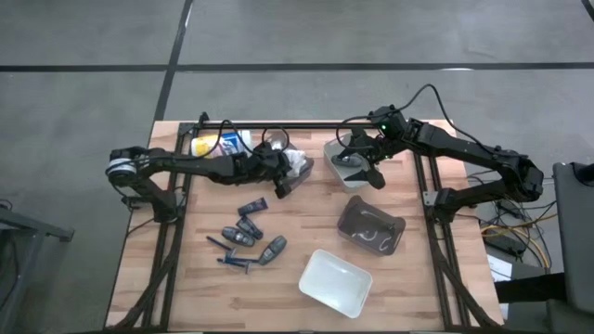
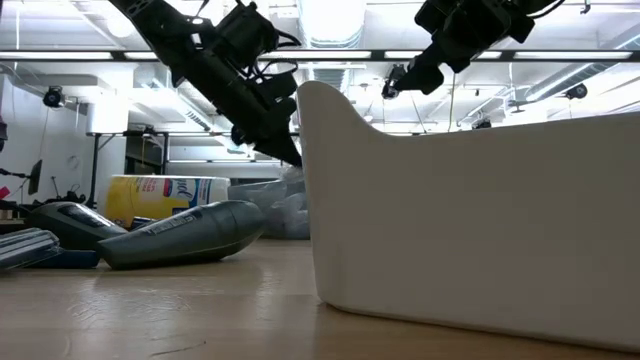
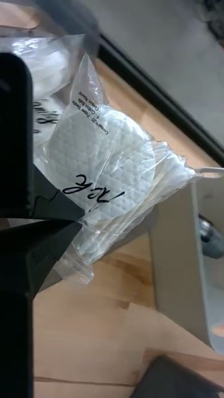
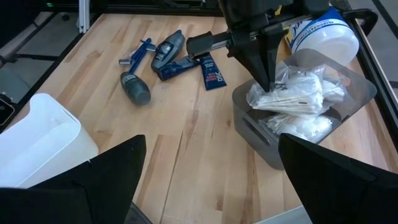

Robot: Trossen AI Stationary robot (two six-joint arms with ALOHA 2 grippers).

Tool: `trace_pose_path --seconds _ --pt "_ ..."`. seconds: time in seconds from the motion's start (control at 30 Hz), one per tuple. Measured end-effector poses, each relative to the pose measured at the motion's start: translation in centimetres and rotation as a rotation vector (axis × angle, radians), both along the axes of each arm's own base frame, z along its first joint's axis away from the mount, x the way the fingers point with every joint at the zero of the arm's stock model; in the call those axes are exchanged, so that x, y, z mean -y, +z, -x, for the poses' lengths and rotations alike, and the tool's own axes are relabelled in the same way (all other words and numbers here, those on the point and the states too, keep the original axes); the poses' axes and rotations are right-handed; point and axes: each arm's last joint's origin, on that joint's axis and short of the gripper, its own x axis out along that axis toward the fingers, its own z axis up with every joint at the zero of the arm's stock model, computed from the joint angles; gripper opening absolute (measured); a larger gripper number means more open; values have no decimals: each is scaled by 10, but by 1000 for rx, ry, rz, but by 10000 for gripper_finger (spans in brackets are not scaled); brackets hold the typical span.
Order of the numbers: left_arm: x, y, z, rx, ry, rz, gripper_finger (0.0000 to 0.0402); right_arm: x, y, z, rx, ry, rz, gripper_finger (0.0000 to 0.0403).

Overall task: Pick & Place Travel size toiletries
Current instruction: Put the white cotton pack into the top black bin

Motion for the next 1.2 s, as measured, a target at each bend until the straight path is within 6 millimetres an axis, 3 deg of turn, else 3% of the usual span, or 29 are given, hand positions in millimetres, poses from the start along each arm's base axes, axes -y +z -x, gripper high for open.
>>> trace_pose_path --seconds 0.7,1.03,1.2 --pt "1 -12 12 -153 75 54 17 0 0 0 0 0 0 364" --pt "1 -12 12 -173 45 22 109 0 0 0 0 0 0 364" --pt "4 -9 9 -158 1 -24 132 0 0 0 0 0 0 364"
